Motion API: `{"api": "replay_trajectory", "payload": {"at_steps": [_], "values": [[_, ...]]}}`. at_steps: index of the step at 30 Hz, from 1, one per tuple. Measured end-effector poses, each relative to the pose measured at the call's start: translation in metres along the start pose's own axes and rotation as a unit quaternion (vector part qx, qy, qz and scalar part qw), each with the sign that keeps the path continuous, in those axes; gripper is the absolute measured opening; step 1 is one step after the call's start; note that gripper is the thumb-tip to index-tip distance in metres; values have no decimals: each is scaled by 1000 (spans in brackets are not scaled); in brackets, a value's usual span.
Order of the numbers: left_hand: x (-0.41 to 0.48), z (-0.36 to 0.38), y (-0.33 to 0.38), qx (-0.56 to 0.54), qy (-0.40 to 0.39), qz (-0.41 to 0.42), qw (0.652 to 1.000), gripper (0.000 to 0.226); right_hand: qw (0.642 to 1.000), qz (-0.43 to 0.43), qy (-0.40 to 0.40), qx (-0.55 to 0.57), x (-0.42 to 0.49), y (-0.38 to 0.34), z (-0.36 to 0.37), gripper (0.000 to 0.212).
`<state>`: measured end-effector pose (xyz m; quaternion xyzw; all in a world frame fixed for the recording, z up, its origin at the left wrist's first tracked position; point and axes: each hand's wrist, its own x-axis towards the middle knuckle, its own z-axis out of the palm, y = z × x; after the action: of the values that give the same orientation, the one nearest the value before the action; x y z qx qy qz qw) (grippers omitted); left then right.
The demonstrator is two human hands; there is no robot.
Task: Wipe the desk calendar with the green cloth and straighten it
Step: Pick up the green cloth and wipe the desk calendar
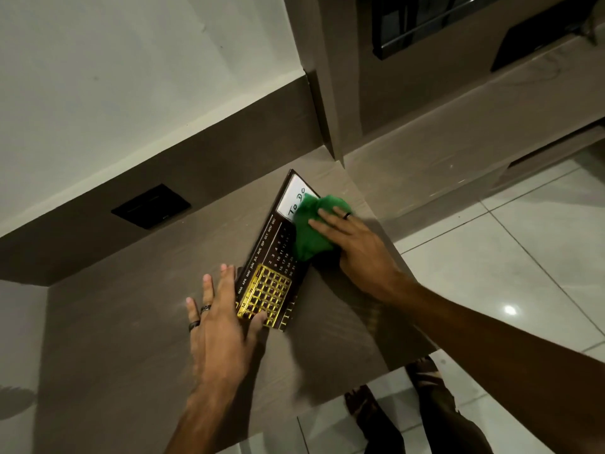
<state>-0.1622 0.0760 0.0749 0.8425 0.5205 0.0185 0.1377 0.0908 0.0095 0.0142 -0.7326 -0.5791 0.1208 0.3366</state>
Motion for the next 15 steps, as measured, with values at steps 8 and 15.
{"api": "replay_trajectory", "payload": {"at_steps": [8,15], "values": [[3,-14,7,53,46,-51,996,102,879,231,290,299,35,57,-77,56],[7,26,106,-26,121,139,983,87,949,191,218,128,37,113,-94,59]]}}
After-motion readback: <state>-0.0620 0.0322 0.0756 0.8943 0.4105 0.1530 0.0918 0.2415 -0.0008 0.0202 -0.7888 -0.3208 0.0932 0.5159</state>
